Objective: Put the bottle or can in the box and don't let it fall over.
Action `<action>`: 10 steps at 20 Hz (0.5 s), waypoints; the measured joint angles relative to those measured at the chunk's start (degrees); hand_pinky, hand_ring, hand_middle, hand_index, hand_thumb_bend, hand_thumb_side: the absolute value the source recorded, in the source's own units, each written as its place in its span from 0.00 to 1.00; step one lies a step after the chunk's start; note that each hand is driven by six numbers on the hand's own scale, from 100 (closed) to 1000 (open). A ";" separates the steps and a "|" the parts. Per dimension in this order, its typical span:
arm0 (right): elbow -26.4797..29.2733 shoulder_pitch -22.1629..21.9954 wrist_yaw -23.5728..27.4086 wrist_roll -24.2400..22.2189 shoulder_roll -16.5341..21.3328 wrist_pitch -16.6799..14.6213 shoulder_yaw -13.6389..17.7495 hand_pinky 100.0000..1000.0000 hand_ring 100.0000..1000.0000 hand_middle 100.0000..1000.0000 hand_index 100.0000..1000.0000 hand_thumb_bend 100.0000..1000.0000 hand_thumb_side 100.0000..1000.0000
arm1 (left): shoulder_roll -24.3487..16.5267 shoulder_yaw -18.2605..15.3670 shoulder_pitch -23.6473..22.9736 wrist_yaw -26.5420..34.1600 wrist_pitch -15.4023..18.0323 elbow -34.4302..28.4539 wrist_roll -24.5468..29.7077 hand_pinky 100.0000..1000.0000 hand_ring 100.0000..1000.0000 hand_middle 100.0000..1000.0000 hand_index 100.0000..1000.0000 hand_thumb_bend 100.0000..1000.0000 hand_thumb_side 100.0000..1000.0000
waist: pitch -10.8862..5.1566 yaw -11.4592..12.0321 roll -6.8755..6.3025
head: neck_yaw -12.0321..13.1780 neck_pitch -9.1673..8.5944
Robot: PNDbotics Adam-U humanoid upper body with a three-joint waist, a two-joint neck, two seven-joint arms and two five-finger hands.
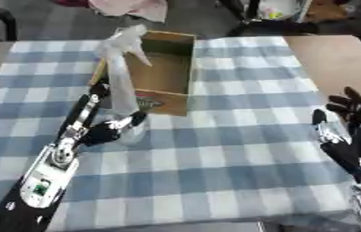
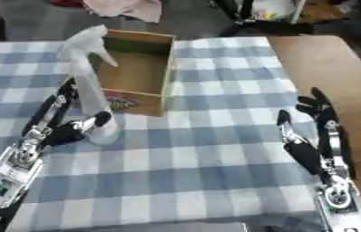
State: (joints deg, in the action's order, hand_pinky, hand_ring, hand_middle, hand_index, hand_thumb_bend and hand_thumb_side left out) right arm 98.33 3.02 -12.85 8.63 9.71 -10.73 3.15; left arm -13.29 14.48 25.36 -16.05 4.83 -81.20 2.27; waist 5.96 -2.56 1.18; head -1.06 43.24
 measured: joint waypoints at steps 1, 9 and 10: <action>-0.01 0.00 0.00 -0.04 -0.03 -0.03 0.00 0.98 0.81 0.79 0.97 0.16 0.34 | 0.29 0.00 0.28 -0.15 0.08 0.57 -0.35 1.00 1.00 1.00 0.95 0.59 0.53 | -0.02 -0.09 0.00 | 0.00 0.00; -0.30 -0.02 0.01 -0.24 -0.22 -0.05 -0.02 0.98 0.81 0.79 0.97 0.16 0.34 | 1.44 -0.17 1.86 -1.18 0.17 4.14 -1.85 1.00 1.00 0.99 0.88 0.50 0.47 | -0.27 -0.38 0.01 | 0.03 0.00; -0.31 -0.02 0.01 -0.24 -0.26 -0.05 -0.02 0.98 0.81 0.79 0.97 0.16 0.34 | 1.56 -0.22 1.88 -1.25 0.16 4.40 -1.87 1.00 1.00 0.97 0.85 0.46 0.43 | -0.27 -0.47 0.01 | 0.03 0.00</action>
State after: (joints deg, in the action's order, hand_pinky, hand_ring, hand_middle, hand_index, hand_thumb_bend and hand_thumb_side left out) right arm 98.02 3.00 -12.84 8.39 9.45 -10.78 3.14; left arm -11.73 14.26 27.24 -17.30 4.99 -76.81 0.40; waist 5.69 -3.02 1.18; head -1.03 43.24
